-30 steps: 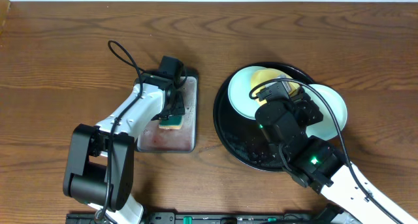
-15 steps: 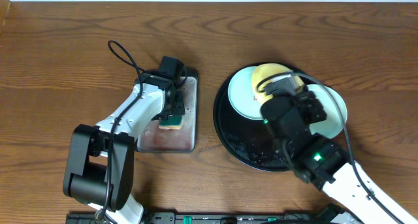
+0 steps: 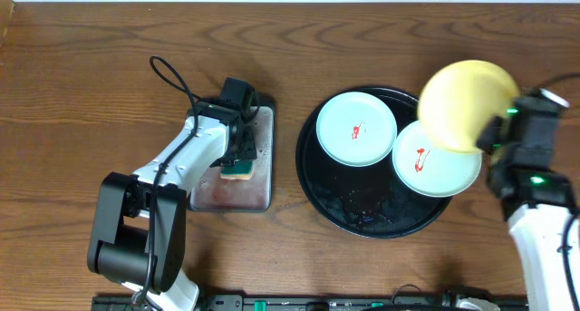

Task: Clean dirty plates on tray and stack at the side
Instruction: 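Move the yellow plate right and lower it beside the black tray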

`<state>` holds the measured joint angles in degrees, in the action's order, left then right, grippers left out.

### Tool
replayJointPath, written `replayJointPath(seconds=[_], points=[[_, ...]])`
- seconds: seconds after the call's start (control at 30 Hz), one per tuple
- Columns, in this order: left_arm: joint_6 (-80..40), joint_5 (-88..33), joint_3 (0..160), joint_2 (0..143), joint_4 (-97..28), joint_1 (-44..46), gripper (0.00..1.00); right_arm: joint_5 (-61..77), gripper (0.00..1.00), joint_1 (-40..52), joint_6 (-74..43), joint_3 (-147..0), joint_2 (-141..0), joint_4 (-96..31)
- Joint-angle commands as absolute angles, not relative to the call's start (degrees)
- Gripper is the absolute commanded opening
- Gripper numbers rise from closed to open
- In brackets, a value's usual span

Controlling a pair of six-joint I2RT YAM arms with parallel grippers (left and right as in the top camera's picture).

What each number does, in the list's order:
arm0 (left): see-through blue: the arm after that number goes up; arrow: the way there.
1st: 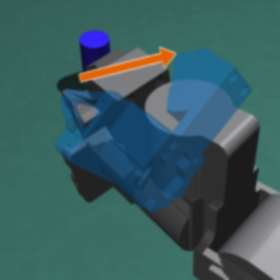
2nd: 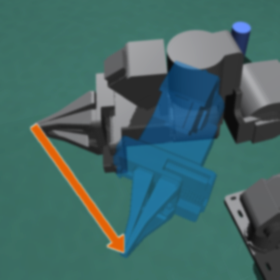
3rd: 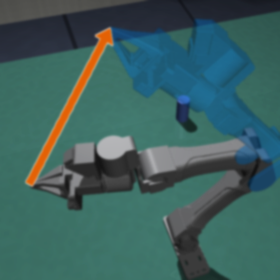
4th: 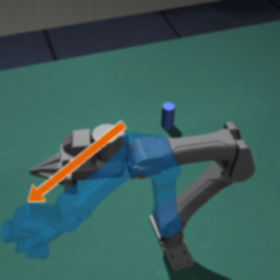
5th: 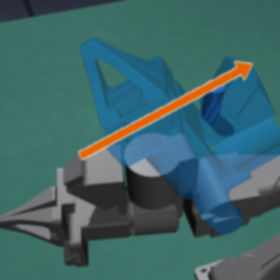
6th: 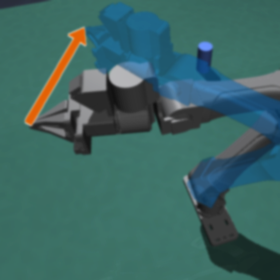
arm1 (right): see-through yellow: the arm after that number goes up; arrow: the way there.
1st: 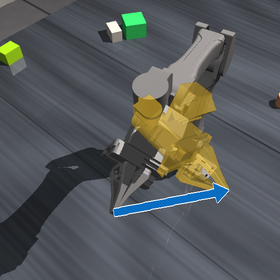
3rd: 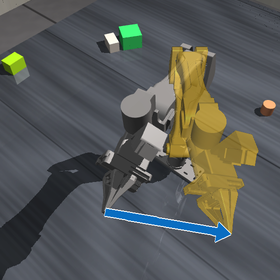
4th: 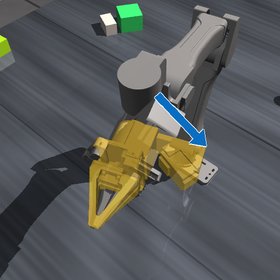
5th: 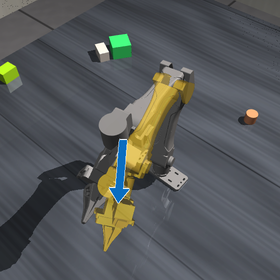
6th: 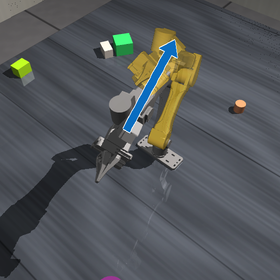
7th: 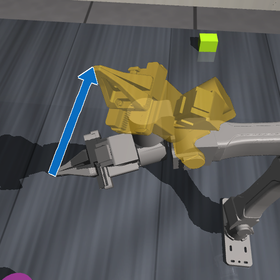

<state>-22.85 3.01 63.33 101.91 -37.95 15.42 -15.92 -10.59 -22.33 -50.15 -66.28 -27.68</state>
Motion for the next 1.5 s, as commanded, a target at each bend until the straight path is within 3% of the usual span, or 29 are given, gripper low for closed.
replayJointPath(seconds=[0.0,0.13,0.47,0.63,1.17,1.37,1.47], points=[[-22.7,3.2,63.0,102.2,-38.1,15.2,0.56,-5.0,0.01,-19.5,-34.6,-51.3,-68.1,-28.3],[-22.7,3.2,63.0,102.2,-38.2,15.2,0.56,-3.6,0.01,-28.3,-38.0,-51.3,-71.8,-29.5],[-22.7,3.2,63.0,102.2,-38.4,15.2,0.56,-6.2,0.01,-36.6,-38.2,-51.3,-79.3,-29.4],[-22.7,3.2,63.0,102.2,-38.4,15.2,0.56,-9.4,0.01,-36.9,-37.9,-51.3,-83.0,-29.1],[-22.7,3.2,63.0,102.2,-38.3,15.2,0.56,-0.6,0.01,-28.1,-22.6,-51.3,-94.0,-24.6],[-22.7,3.2,63.0,102.2,-38.3,15.2,0.56,0.2,0.42,-28.1,-20.8,-51.3,-92.3,-26.1],[-22.7,3.2,63.0,102.2,-38.3,15.2,0.56,6.3,0.47,-28.1,-16.8,-51.6,-89.1,-25.9]])
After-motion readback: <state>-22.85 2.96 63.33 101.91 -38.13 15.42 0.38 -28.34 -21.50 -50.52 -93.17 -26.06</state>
